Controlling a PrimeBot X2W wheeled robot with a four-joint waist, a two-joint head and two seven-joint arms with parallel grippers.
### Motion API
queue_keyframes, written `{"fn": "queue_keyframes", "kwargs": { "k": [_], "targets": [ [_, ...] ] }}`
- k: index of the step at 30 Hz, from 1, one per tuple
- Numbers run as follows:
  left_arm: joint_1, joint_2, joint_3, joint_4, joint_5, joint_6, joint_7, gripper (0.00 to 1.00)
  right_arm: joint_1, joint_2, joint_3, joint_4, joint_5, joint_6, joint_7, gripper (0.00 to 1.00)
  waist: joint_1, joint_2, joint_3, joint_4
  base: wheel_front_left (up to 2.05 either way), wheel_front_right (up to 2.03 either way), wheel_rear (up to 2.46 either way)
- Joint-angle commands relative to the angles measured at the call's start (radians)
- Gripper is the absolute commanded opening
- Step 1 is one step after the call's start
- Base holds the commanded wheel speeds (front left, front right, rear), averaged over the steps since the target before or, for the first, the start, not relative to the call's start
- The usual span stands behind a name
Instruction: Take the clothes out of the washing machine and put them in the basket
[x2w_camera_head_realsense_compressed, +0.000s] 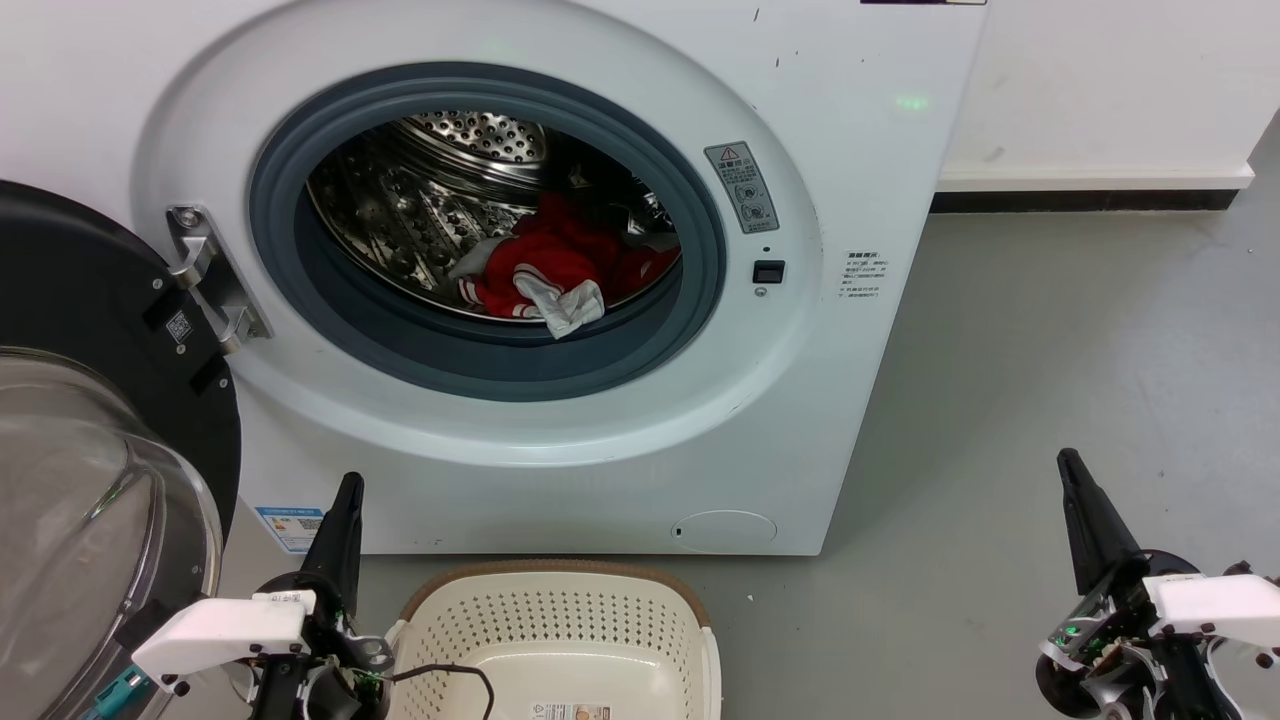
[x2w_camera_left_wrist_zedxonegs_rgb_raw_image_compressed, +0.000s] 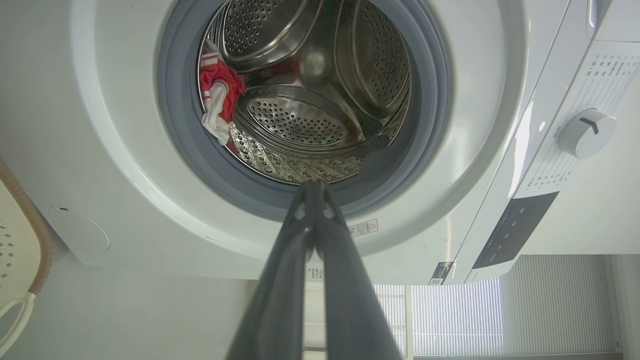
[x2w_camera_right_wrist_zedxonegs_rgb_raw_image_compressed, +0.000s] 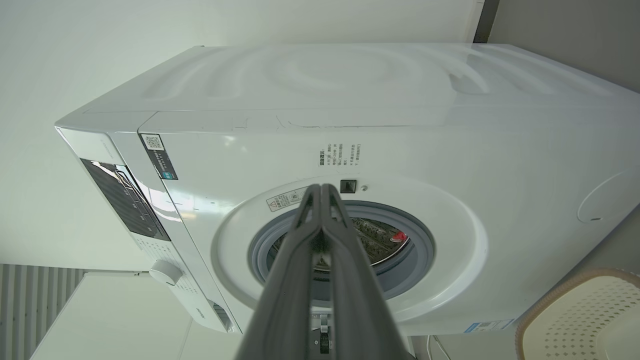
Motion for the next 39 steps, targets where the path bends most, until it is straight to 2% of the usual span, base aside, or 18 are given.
{"fn": "queue_keyframes", "kwargs": {
  "k": [1,38,39],
  "targets": [
    [-0.005,-0.002,0.002,-0.001,0.000,-0.005,0.002,0.00,-0.013,0.004,0.001,0.001,-0.004,0.000,0.001,0.00,0.0000,0.0000,0.000,0.000,0.00,0.00,0.00],
    [-0.005,-0.002,0.002,-0.001,0.000,-0.005,0.002,0.00,-0.013,0.004,0.001,0.001,-0.004,0.000,0.001,0.00,0.0000,0.0000,0.000,0.000,0.00,0.00,0.00],
    [0.000,0.000,0.000,0.001,0.000,0.000,0.000,1.00,0.000,0.000,0.000,0.001,0.000,0.000,0.000,1.00,0.0000,0.0000,0.000,0.000,0.00,0.00,0.00]
  ]
}}
